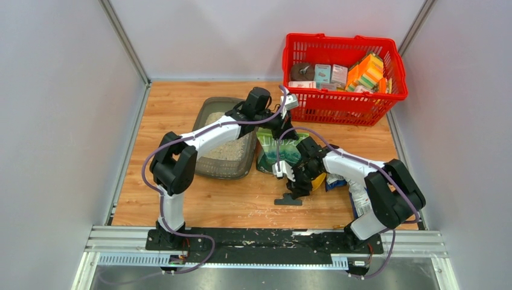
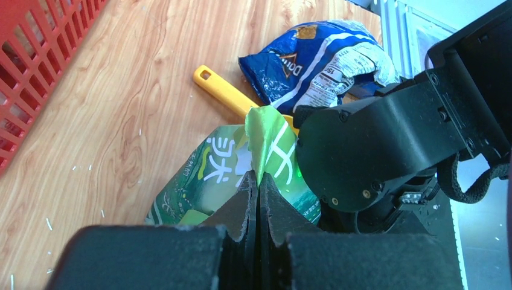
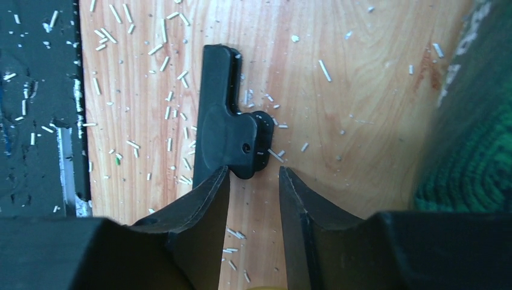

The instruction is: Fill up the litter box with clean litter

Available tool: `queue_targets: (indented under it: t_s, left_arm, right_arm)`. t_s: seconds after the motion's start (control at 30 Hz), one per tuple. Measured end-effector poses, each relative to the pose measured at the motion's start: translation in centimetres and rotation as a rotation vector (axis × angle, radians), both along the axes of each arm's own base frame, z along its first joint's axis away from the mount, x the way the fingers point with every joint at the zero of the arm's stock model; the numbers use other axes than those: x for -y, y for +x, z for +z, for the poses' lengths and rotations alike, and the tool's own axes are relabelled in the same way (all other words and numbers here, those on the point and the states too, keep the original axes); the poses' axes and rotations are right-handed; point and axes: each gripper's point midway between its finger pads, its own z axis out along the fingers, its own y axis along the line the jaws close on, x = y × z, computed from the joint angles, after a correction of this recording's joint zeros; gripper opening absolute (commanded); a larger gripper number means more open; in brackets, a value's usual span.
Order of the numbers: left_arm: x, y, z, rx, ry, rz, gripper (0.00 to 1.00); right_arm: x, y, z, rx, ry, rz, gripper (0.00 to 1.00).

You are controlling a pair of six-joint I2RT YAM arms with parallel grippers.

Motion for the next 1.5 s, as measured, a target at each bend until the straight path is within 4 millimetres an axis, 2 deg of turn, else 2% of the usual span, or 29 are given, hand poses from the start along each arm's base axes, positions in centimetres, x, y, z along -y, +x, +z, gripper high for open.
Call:
queue_targets:
  t_s: [0.2,0.3,0.33,0.37,0.5,0.63,0.73,0.77,0.8,0.87,0.97,1.03,1.1,1.13,1.2,1.3,1.33,1.43,1.5]
  left_arm:
    - [0.0,0.0,0.0,-0.001,0.001,0.003,0.0]
    - [0.0,0.1,0.0,-0.001,0.001,0.004,0.0]
    - [0.0,0.1,0.0,-0.001,0.001,0.005,0.0]
    - [0.0,0.1,0.0,-0.001,0.002,0.005,0.0]
    - [0.1,0.3,0.0,0.002,0.003,0.01,0.0]
    - [0.2,0.4,0.0,0.003,0.003,0.011,0.01]
    - [0.1,0.4,0.0,0.0,0.006,0.01,0.05]
    - [0.1,0.3,0.0,0.0,0.008,0.008,0.16]
    - [0.1,0.3,0.0,-0.001,0.01,0.008,0.22]
    - [0.2,0.4,0.1,-0.001,0.014,0.0,0.32]
    - [0.6,0.8,0.7,0.019,0.004,-0.013,0.42]
    - [0.7,0.9,1.2,0.037,-0.003,-0.016,0.48]
    - [0.8,1.3,1.8,0.062,-0.01,-0.01,0.57]
    - [0.8,1.5,2.2,0.072,-0.015,-0.006,0.62]
    - [0.6,2.2,3.6,0.094,-0.033,0.011,0.63]
    - [-0.8,2.7,7.0,0.141,-0.072,0.044,0.64]
    - [-1.7,2.7,8.7,0.168,-0.091,0.057,0.64]
    - [-4.9,1.0,13.6,0.301,-0.129,0.065,0.64]
    - [-7.0,-0.9,15.9,0.393,-0.134,0.049,0.65]
  right_arm:
    - [-0.2,-1.3,0.1,-0.039,-0.005,0.025,0.38]
    - [-0.1,-1.8,0.1,-0.056,-0.008,0.031,0.22]
    - [-0.1,-1.9,0.1,-0.061,-0.009,0.029,0.12]
    - [-0.1,-2.0,0.1,-0.066,-0.01,0.028,0.08]
    - [-0.3,-2.4,0.6,-0.099,-0.003,0.018,0.0]
    - [-0.6,-2.3,1.7,-0.105,0.001,0.021,0.0]
    - [-0.6,-1.7,3.9,-0.059,0.009,0.023,0.0]
    - [-0.6,-1.6,5.1,-0.033,0.022,0.025,0.0]
    - [-0.6,-1.5,6.3,-0.003,0.039,0.025,0.0]
    - [-0.6,-1.2,9.5,0.079,0.083,0.027,0.0]
    - [-0.1,-1.4,13.6,0.183,0.139,0.025,0.0]
    - [0.5,-1.9,15.1,0.223,0.152,0.018,0.0]
    - [1.3,-2.6,15.8,0.239,0.146,0.004,0.0]
    - [1.8,-2.8,15.9,0.238,0.137,-0.007,0.0]
    - [2.6,-3.0,15.9,0.235,0.117,-0.037,0.0]
    - [3.9,-2.2,16.4,0.228,0.102,-0.12,0.0]
    - [4.2,-1.7,16.7,0.229,0.104,-0.151,0.0]
    - [4.9,0.3,18.3,0.236,0.128,-0.244,0.0]
    - [4.9,1.5,19.2,0.246,0.145,-0.271,0.0]
